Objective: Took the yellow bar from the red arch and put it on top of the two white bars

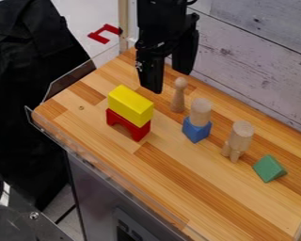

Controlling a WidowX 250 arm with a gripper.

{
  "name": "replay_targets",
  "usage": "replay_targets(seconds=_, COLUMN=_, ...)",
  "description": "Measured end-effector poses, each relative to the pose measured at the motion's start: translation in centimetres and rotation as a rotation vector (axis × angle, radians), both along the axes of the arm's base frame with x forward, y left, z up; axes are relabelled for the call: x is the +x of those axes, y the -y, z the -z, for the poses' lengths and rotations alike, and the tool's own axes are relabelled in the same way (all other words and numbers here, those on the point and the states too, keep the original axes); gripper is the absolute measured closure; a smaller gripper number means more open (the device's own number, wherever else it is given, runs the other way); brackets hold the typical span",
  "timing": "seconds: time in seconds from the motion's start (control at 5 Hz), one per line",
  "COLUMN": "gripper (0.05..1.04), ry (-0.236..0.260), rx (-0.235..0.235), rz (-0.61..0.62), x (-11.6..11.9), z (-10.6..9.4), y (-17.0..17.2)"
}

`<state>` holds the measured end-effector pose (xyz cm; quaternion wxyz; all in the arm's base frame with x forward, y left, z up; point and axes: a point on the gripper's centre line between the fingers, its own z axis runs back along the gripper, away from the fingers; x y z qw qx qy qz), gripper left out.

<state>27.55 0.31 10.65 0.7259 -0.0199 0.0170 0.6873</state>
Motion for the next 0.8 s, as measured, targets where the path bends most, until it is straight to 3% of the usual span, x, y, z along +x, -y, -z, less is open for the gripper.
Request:
replay_targets(seconds=0.2, gripper=0.085, ry=-0.034, rx=-0.004, rz=0.0, x=-0.3, z=0.9, y=0.1)
replay_targets(seconds=0.4, gripper=0.084, ry=-0.013, rx=-0.038, rz=-0.07, x=-0.2, z=1.1, y=-1.4)
replay_targets(seconds=0.6, gripper=0.085, ry=-0.045, rx=-0.045, rz=-0.126, x=-0.3, z=1.7, y=-3.2)
replay_targets(seconds=0.8, gripper=0.084, ry=-0.04, rx=-0.059, rz=-0.164, x=-0.4, z=1.7, y=-4.5)
